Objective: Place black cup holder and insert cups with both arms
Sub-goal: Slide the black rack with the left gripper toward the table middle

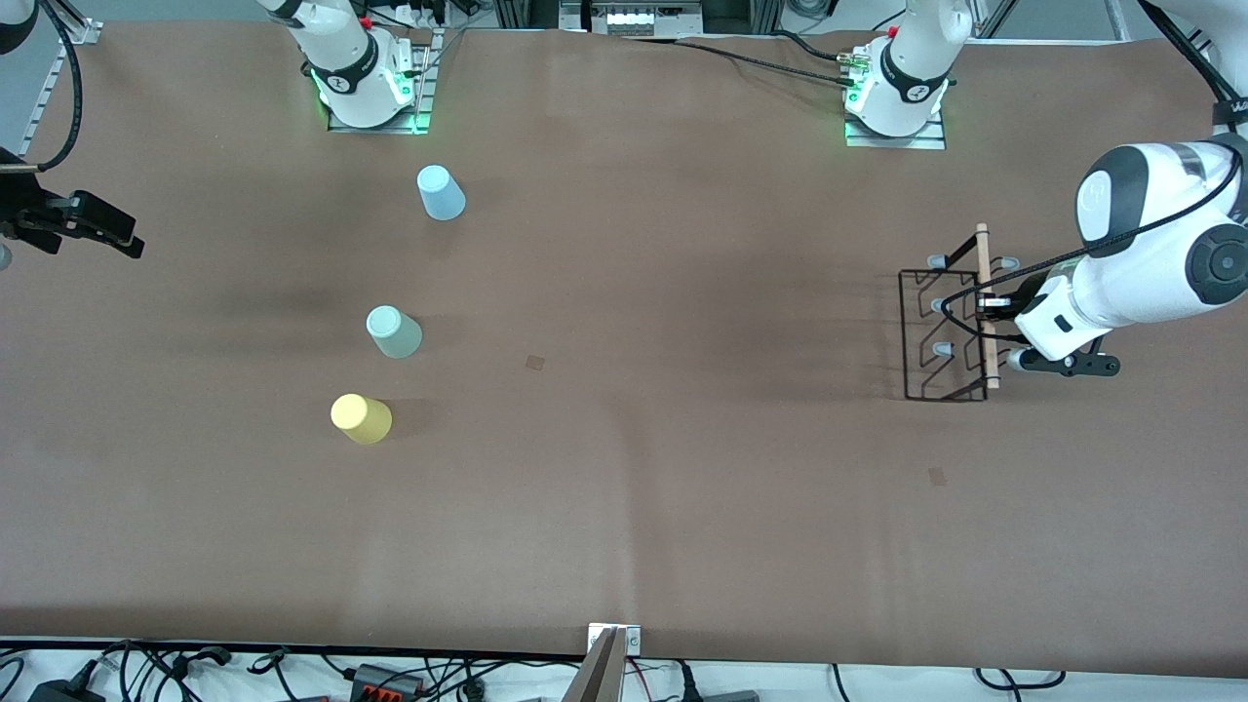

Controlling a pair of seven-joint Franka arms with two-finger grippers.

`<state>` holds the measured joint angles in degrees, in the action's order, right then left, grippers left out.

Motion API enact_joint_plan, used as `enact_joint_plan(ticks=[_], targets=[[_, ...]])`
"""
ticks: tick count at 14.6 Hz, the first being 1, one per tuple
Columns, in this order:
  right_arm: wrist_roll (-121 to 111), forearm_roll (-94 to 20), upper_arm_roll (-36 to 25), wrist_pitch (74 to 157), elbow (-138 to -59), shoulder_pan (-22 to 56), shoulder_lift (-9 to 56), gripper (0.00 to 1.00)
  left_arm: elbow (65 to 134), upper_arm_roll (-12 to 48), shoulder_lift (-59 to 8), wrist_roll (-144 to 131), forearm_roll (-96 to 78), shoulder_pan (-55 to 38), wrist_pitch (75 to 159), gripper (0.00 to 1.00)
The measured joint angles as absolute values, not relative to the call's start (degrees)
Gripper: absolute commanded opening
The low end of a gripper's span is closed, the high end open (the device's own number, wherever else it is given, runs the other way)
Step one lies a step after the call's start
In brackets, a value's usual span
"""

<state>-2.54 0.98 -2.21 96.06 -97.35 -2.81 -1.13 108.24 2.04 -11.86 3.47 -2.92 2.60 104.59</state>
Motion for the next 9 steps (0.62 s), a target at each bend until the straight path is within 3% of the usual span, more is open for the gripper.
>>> enact_joint_plan(ticks=[5, 9], targets=[[-2.55, 0.98, -2.20, 96.08, -97.35, -2.80, -1.13, 1.00, 100.95, 7.86, -13.65, -3.57, -4.02, 0.89, 100.63, 0.00], [-2.55, 0.98, -2.20, 96.07, -97.34, -2.81, -1.13, 1.00, 97.81, 9.15, -16.91, -10.26, -7.74, -4.51, 100.61, 0.00]])
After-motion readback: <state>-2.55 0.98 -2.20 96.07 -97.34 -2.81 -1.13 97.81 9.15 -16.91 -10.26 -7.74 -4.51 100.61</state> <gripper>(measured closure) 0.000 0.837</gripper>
